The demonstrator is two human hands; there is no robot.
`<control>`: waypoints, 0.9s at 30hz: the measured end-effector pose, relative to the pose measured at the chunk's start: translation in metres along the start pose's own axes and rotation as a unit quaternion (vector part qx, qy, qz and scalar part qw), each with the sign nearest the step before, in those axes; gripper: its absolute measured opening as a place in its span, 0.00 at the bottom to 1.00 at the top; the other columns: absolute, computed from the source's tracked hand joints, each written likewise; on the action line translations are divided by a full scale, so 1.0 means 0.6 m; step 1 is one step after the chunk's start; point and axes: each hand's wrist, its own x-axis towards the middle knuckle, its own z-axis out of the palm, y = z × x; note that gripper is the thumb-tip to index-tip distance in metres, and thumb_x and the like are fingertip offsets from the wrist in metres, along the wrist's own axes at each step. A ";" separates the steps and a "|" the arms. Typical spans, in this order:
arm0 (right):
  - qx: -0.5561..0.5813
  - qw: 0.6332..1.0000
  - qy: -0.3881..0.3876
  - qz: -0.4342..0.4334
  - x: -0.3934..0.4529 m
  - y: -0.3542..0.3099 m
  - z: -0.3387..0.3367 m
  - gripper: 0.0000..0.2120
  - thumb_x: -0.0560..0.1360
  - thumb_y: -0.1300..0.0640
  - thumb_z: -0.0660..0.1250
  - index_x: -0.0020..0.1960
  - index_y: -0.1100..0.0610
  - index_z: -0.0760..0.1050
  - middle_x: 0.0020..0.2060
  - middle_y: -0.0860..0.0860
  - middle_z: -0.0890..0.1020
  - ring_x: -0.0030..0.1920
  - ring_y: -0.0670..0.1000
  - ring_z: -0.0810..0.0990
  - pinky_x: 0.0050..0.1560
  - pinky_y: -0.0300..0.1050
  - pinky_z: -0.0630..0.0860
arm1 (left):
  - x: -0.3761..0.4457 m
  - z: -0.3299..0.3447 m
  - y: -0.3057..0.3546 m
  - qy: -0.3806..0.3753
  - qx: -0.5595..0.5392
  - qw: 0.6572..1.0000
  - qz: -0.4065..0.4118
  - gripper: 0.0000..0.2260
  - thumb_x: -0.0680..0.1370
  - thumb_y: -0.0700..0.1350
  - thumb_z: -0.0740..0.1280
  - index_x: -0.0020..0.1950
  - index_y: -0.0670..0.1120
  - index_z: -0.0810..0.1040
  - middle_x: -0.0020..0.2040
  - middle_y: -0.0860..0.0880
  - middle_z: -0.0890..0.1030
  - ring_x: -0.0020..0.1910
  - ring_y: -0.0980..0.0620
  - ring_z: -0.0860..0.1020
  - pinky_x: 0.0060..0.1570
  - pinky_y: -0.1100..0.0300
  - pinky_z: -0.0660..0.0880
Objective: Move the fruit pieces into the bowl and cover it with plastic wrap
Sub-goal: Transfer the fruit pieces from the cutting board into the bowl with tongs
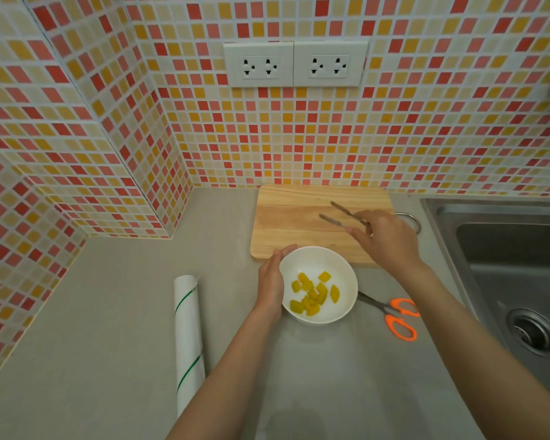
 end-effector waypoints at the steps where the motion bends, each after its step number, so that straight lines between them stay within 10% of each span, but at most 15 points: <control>1: 0.008 0.999 0.000 0.034 0.004 0.006 0.011 0.19 0.74 0.46 0.66 0.60 0.57 0.77 0.47 0.56 0.82 0.47 0.59 0.81 0.41 0.51 0.76 | -0.001 0.000 0.000 -0.001 0.000 1.000 -0.003 0.18 0.82 0.49 0.52 0.50 0.52 0.82 0.47 0.53 0.84 0.45 0.53 0.81 0.42 0.61 0.78; 8: 0.030 0.985 -0.043 0.167 0.001 0.033 0.085 0.18 0.75 0.49 0.65 0.58 0.60 0.76 0.54 0.60 0.76 0.53 0.62 0.77 0.43 0.52 0.73 | 0.001 0.001 0.000 0.000 0.002 1.000 -0.003 0.19 0.82 0.48 0.52 0.46 0.54 0.83 0.47 0.54 0.84 0.46 0.53 0.81 0.42 0.61 0.77; 22: -0.056 0.987 -0.062 0.137 -0.019 0.038 0.100 0.25 0.74 0.46 0.65 0.66 0.59 0.71 0.56 0.62 0.74 0.58 0.62 0.72 0.53 0.57 0.71 | -0.001 0.001 -0.003 -0.001 0.029 1.000 0.011 0.17 0.82 0.48 0.53 0.52 0.51 0.82 0.49 0.52 0.83 0.47 0.54 0.80 0.45 0.63 0.76; 27: 0.036 0.991 0.049 0.122 -0.055 -0.001 0.071 0.25 0.75 0.50 0.66 0.69 0.58 0.68 0.61 0.62 0.73 0.61 0.63 0.71 0.56 0.56 0.67 | -0.007 -0.002 -0.005 -0.014 0.021 1.000 0.005 0.17 0.82 0.48 0.53 0.55 0.48 0.82 0.48 0.53 0.83 0.45 0.57 0.81 0.40 0.67 0.76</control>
